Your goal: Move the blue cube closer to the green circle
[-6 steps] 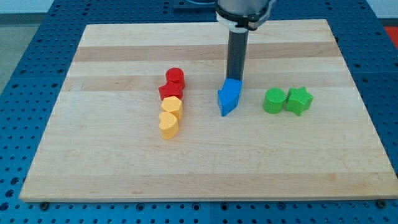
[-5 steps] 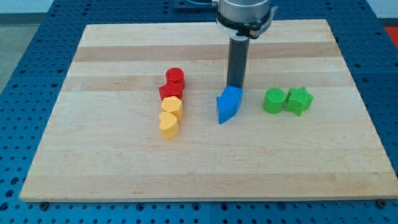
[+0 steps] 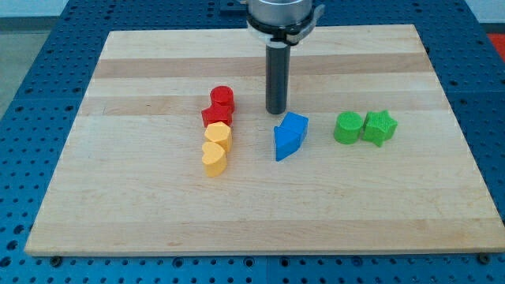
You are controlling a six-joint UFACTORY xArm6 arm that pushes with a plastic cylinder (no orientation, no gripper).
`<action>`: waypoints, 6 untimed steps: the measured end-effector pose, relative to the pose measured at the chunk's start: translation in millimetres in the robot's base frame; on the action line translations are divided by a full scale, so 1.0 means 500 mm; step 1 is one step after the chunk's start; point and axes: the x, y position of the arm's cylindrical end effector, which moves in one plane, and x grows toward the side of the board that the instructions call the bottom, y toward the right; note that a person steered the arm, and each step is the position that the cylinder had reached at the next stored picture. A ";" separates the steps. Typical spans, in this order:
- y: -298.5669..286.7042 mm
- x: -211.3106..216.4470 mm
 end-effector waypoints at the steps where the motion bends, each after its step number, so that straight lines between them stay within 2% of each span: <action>1: -0.028 0.020; 6: -0.010 0.110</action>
